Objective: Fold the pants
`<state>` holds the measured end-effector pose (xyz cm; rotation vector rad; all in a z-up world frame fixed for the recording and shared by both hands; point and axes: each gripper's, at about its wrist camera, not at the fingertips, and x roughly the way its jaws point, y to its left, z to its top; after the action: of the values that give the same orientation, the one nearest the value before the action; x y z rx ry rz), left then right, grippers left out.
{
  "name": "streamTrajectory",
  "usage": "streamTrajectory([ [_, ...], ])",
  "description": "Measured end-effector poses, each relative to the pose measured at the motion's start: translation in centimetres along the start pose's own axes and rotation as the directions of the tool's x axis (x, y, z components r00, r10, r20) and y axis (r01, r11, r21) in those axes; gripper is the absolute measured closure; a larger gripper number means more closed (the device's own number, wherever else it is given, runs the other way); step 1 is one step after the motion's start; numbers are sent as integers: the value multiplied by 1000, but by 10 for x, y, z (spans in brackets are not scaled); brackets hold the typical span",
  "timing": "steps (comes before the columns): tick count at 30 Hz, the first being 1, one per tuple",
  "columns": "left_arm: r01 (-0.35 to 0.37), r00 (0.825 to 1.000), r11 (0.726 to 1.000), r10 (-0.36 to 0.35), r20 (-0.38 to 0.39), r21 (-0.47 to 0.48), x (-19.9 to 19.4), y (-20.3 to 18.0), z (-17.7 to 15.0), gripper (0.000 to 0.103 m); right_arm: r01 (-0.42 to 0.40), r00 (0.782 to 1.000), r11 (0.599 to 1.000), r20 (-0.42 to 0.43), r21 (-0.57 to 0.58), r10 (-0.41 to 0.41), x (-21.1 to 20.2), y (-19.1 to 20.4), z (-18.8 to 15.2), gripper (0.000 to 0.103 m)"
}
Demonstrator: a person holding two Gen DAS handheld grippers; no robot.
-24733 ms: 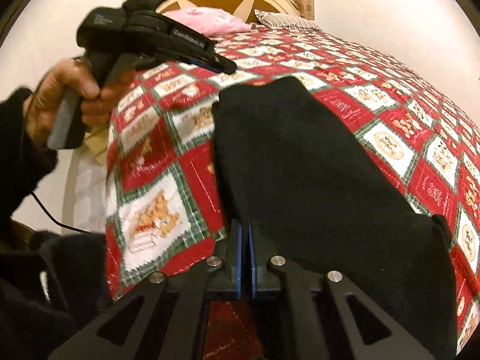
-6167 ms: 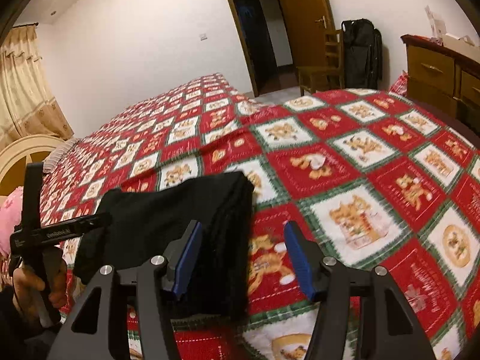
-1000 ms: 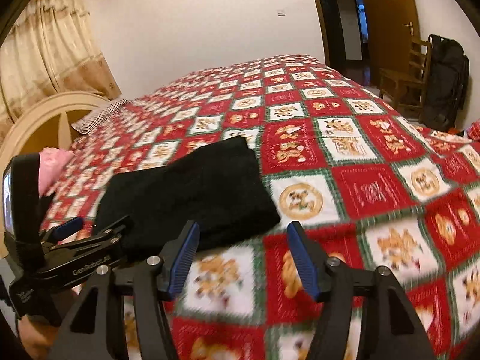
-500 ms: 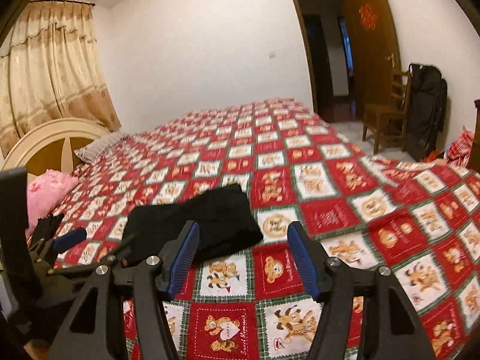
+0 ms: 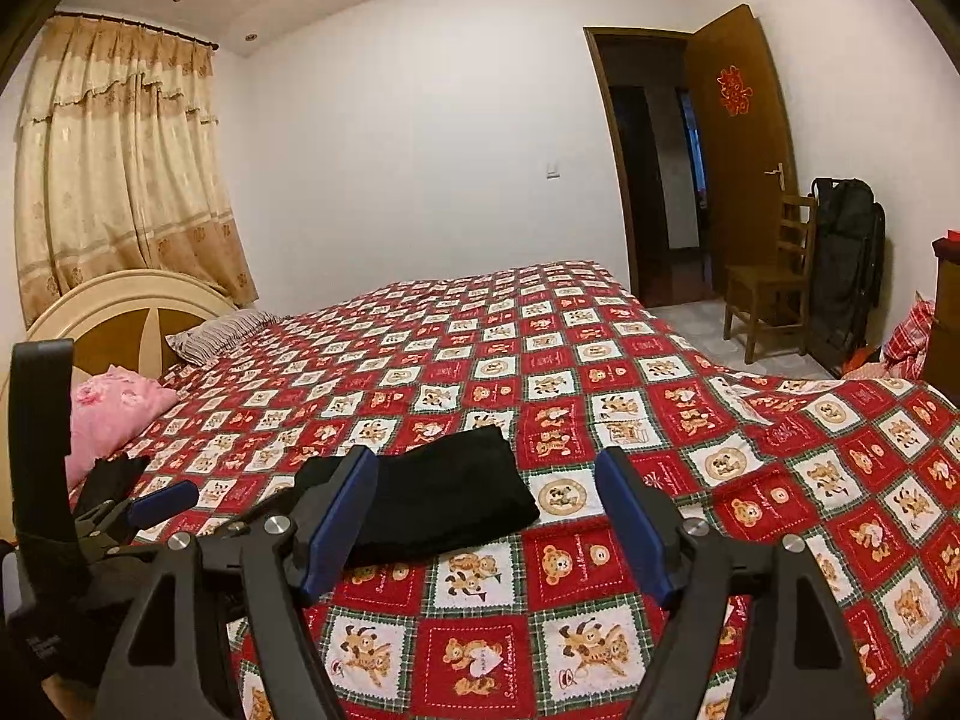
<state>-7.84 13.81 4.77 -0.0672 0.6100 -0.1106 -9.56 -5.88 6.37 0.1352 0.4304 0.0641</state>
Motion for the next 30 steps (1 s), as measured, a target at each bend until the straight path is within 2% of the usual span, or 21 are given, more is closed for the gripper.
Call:
streamTrajectory([
  [4, -17, 1000, 1000, 17, 16, 4, -7, -4, -1, 0, 3, 999, 1000, 36, -12, -3, -13, 3, 2, 26],
  [12, -78, 996, 994, 74, 52, 82, -18, -17, -3, 0, 28, 996, 998, 91, -57, -23, -25, 11, 2, 26],
  [19, -160, 986, 981, 154, 65, 107, -13, -19, -5, 0, 56, 996, 998, 70, -41, -53, -18, 7, -2, 26],
  [26, -171, 985, 980, 168, 37, 106, -4, -15, -9, 0, 76, 994, 996, 77, -45, -72, -16, 6, -3, 26],
  [30, -237, 971, 962, 234, 43, 138, 0, -19, -11, 0, 80, 995, 996, 57, -38, -78, -12, 4, -5, 26],
])
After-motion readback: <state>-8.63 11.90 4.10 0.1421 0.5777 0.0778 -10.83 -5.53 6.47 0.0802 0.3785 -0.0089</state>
